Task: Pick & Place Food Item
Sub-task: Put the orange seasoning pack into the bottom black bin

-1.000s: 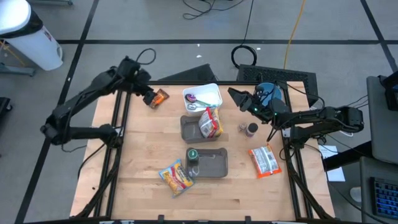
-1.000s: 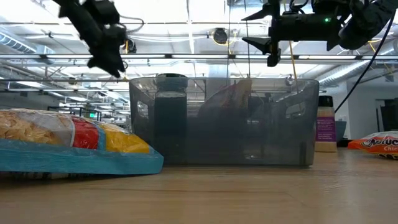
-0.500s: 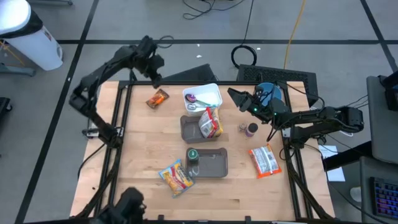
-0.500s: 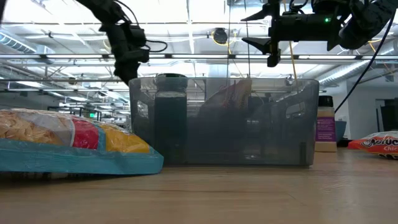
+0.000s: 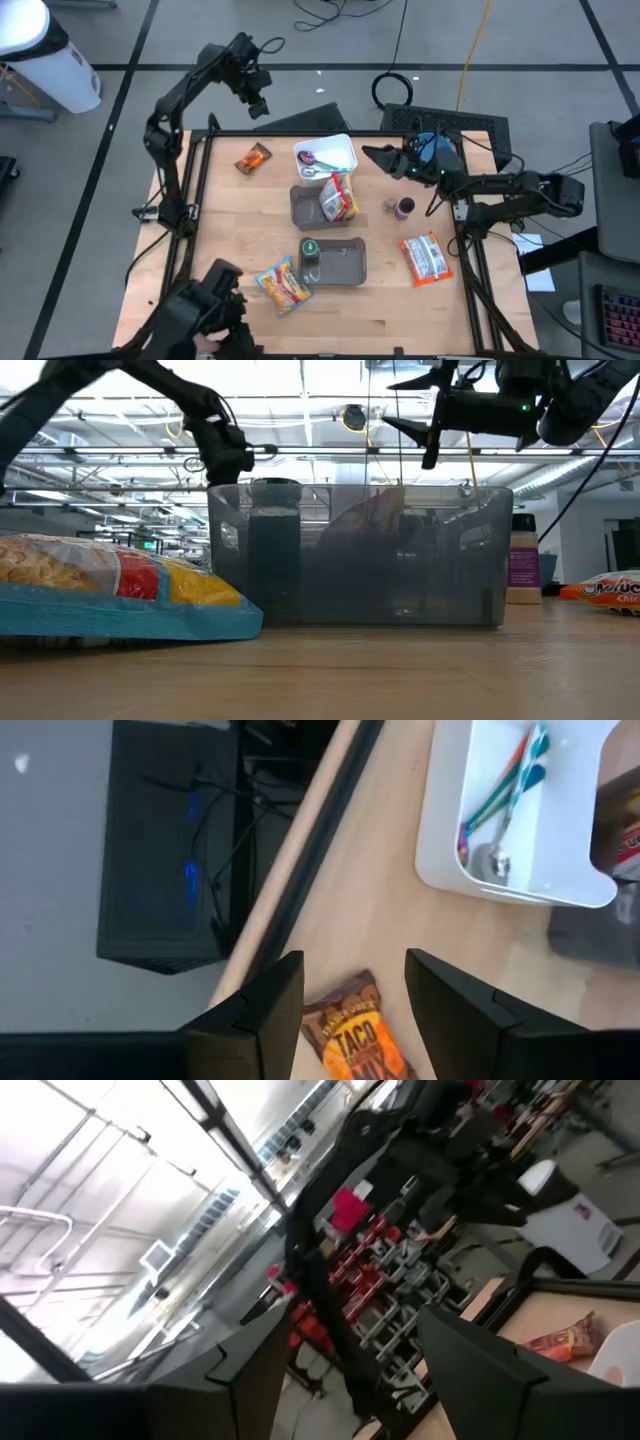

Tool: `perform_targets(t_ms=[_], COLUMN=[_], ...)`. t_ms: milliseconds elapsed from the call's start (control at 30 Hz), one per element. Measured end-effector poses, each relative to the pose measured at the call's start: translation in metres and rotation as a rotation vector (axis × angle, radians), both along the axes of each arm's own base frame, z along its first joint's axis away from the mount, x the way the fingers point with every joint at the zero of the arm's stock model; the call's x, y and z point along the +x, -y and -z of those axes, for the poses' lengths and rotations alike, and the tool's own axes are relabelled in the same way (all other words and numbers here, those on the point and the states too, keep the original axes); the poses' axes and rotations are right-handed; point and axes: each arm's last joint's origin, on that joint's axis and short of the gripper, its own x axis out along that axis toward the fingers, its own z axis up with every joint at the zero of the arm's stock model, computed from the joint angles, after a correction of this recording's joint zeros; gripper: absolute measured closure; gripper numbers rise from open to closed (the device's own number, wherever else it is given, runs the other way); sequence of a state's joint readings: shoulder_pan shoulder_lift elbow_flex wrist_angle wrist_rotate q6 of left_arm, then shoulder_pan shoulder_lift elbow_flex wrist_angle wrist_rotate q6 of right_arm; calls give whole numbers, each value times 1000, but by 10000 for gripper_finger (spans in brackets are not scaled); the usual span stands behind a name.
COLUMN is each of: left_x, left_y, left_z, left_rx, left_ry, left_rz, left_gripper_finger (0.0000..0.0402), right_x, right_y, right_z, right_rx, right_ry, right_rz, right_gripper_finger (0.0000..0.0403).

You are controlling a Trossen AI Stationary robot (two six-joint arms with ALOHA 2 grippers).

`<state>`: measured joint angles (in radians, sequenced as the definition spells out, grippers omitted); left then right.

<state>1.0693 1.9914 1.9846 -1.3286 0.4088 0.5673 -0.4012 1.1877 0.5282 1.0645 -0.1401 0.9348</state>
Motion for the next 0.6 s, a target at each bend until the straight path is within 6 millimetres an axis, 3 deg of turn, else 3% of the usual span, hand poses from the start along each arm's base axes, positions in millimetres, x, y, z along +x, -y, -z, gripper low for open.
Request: perform_targets(t_ms=[233,400,600], left_x=[8,5,3], left_y=[-21,-22,-22], left_z=[44,75,83], left_rx=[-131,-288,-328], left_ry=[-128,-348,-428], left_rz=[-19,-149,-263], left_gripper_finger=[218,218,218], right_x=[-10,-16,-22], right_y=[19,28,38], right_z=[1,1,2], right_rx=[23,15,7], right_ry=[-13,-25,-41], right_rz=[-107,-132,-125], right_gripper_finger=[186,190,187])
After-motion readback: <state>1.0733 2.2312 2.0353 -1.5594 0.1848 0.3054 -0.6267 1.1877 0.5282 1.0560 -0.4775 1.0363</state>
